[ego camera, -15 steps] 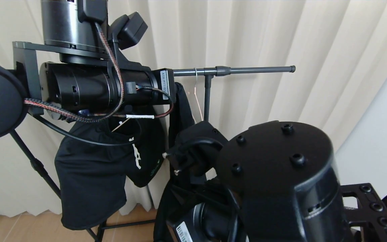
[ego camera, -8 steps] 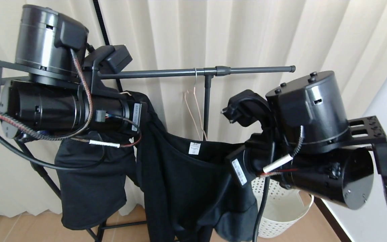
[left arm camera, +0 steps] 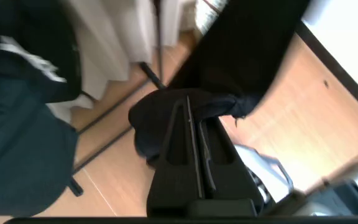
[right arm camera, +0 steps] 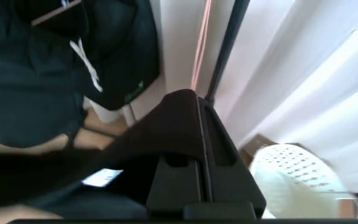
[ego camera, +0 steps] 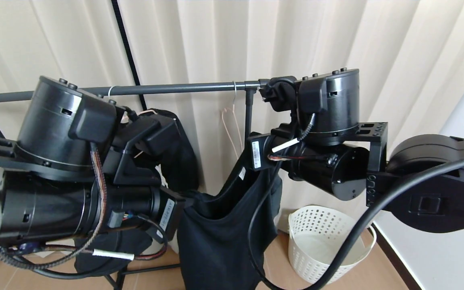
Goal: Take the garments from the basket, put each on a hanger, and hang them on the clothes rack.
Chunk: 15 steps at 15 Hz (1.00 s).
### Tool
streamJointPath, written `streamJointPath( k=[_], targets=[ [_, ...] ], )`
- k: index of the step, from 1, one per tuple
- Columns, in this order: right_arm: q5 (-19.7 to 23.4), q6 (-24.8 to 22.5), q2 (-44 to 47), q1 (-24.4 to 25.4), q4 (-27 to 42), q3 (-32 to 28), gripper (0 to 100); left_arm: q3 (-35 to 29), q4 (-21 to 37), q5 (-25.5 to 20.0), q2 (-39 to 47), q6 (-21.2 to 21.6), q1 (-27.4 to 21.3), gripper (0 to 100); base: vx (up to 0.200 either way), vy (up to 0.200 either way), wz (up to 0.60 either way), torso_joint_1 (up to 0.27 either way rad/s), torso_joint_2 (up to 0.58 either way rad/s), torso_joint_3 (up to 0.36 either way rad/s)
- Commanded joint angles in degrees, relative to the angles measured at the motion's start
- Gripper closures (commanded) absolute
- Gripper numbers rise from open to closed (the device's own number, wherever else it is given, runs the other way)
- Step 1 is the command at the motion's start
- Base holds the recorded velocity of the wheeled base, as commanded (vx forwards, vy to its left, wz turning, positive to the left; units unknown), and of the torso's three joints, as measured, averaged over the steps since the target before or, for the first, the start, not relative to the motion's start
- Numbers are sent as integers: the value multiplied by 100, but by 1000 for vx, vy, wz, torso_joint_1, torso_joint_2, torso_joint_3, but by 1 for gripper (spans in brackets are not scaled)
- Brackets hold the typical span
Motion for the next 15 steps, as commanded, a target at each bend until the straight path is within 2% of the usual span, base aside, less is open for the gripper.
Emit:
streamJointPath(
  k=[1,4,5,10,13,14,15],
  targets=[
    [1,327,397,25,-19,-422,100,66,-23,-19,-31,-204,-640,100,0,0,0,0,0,0],
    [1,635,493,113,-28,-589,100,-84,-59,-19,110,-292,-1070,100,0,0,0,0,0,0],
    [1,714,493,139,-36,-598,100,-224,-67,-19,224,-477,-1220,100,0,0,0,0,0,0],
    [-16,740,449,131,-10,-554,100,-277,-252,-1,338,-653,-1255,100,0,0,0,0,0,0],
    [-385,503,300,-124,43,-439,100,-233,-252,25,329,-600,-649,100,0,0,0,0,0,0],
    [-552,81,-157,-168,69,-44,100,-330,-261,17,373,-600,-253,100,0,0,0,0,0,0],
    [-561,-174,-649,-177,157,272,100,-391,-261,8,417,-600,-68,100,0,0,0,0,0,0]
  ],
)
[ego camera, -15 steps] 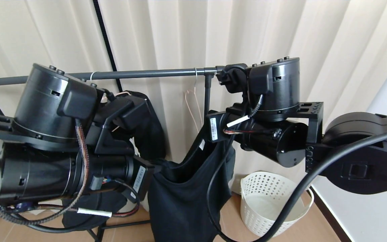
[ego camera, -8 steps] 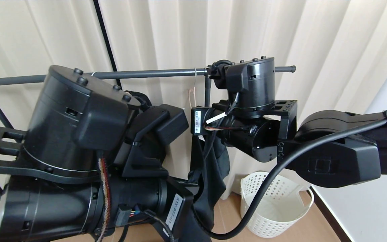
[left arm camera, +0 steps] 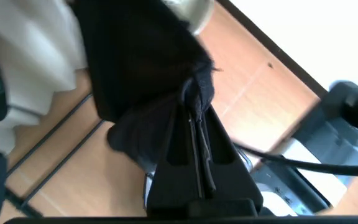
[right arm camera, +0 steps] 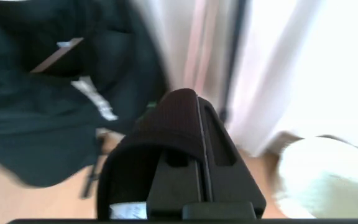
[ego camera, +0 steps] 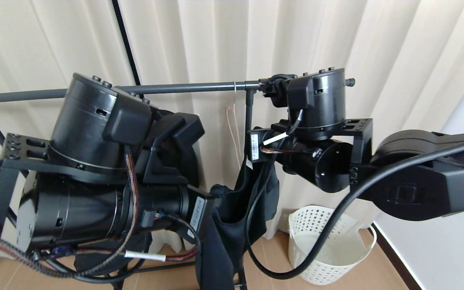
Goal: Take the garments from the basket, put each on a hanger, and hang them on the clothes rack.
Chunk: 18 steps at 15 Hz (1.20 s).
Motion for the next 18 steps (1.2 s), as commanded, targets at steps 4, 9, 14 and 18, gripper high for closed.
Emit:
streamJointPath(
  k=[4,9,14,18],
  targets=[
    [-153,-445,-1574,-70,926,575,100,-450,1,-18,402,63,424,100,0,0,0,0,0,0],
    [-232,-243,-1161,-430,899,671,100,-846,-69,-9,842,71,398,0,0,0,0,0,0,0],
    [-241,-1051,-1416,-1081,917,997,100,-556,-139,-1,912,89,477,0,0,0,0,0,0,0],
    [-232,-1535,-1794,-1714,917,1128,100,103,-930,35,903,485,556,0,0,0,0,0,0,0]
  ],
)
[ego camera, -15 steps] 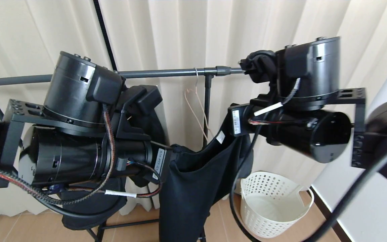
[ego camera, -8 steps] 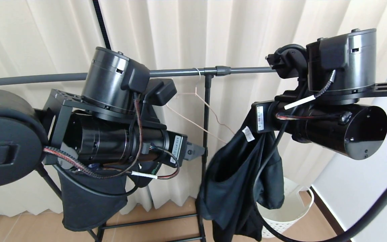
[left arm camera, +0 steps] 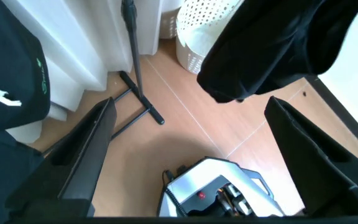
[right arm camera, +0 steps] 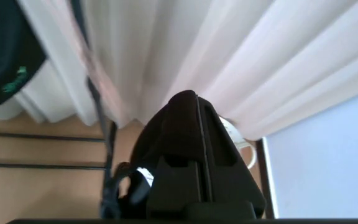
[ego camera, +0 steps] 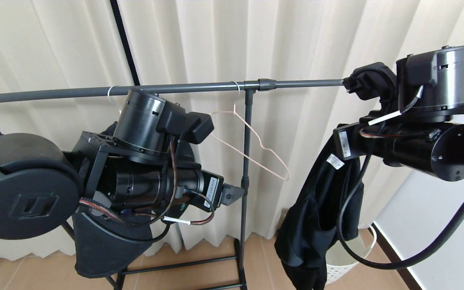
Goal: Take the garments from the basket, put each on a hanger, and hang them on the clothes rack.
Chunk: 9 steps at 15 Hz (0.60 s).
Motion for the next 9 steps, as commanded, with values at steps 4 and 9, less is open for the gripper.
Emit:
streamJointPath(
  k=[4,9],
  targets=[
    [36,-217,-442,-447,-11,68,100,461,-721,323,123,121,80,0,0,0,0,0,0,0],
    [36,-217,-416,-447,-29,112,100,487,-730,463,140,95,45,0,120,0,0,0,2,0]
  ],
)
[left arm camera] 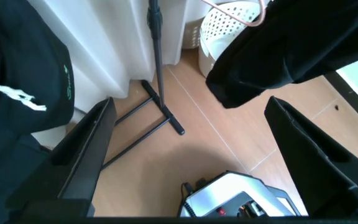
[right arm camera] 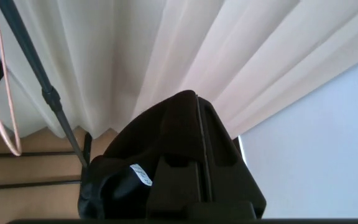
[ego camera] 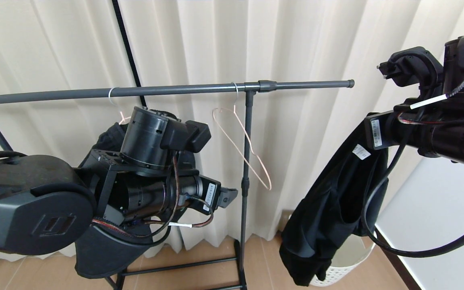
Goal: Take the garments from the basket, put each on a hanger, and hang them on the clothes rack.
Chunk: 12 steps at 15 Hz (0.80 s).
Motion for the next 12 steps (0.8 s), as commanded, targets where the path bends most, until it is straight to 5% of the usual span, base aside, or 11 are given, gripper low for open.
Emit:
streamJointPath(
  k=[1,6,12],
  targets=[
    [0,-2,-8,-1,-10,10,100,11,0,4,-6,-8,-3,0,200,0,0,-7,-2,2],
    [0,-11,-17,-1,-10,10,100,46,-52,65,2,-16,-39,0,40,0,0,-1,0,1],
    [-18,-11,9,-1,-28,10,100,-798,-184,320,574,-684,-206,0,0,0,0,0,0,0]
  ],
)
